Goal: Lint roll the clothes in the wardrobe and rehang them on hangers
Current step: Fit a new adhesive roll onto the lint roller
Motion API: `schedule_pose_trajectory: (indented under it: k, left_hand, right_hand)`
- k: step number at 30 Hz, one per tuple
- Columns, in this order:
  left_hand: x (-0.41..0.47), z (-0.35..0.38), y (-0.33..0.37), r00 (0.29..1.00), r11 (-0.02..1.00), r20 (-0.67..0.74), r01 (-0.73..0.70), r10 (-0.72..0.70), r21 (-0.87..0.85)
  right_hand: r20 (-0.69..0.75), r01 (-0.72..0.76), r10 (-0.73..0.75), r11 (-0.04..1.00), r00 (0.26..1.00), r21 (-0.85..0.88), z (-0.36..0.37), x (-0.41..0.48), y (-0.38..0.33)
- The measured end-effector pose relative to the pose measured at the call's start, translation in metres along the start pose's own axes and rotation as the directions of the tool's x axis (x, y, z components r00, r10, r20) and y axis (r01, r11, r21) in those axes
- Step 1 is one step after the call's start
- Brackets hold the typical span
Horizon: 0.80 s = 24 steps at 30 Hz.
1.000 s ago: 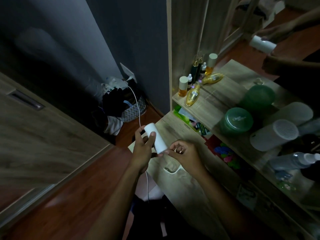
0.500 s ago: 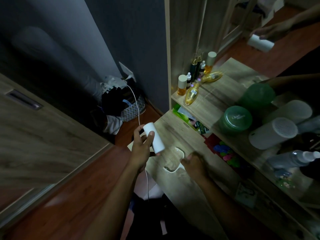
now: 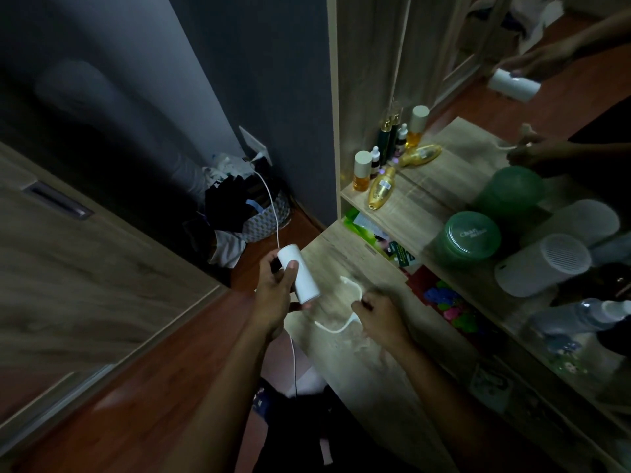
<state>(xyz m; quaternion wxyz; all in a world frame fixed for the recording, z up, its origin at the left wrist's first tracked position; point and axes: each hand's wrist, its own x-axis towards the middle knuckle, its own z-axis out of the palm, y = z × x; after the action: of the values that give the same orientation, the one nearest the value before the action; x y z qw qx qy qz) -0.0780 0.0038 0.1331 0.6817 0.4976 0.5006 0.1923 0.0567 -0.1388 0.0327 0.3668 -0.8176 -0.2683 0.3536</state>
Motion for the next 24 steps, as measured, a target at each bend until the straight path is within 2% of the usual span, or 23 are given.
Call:
schedule_pose_trajectory:
  k: [3,8,13,24]
  left_hand:
    - [-0.001,0.000,0.001,1.000,1.000,0.015,0.004,-0.004,0.010]
    - [-0.003,0.003,0.000,0.999,1.000,0.044,0.002,-0.003,0.030]
    - [-0.008,0.005,0.002,0.998,0.999,0.059,-0.021,0.019,0.047]
    - [-0.019,0.010,0.001,0.994,0.997,0.106,-0.034,0.027,0.068]
  right_hand:
    - [-0.009,0.115,-0.114,0.993,0.993,0.019,-0.016,0.002,-0.024]
    - [-0.114,0.318,-0.327,0.944,0.938,-0.088,-0.034,0.006,-0.051]
    - [-0.118,0.338,-0.360,0.925,0.925,-0.172,-0.039,0.007,-0.059]
    - [-0.102,0.370,-0.399,0.901,0.911,-0.226,-0.043,0.004,-0.066]
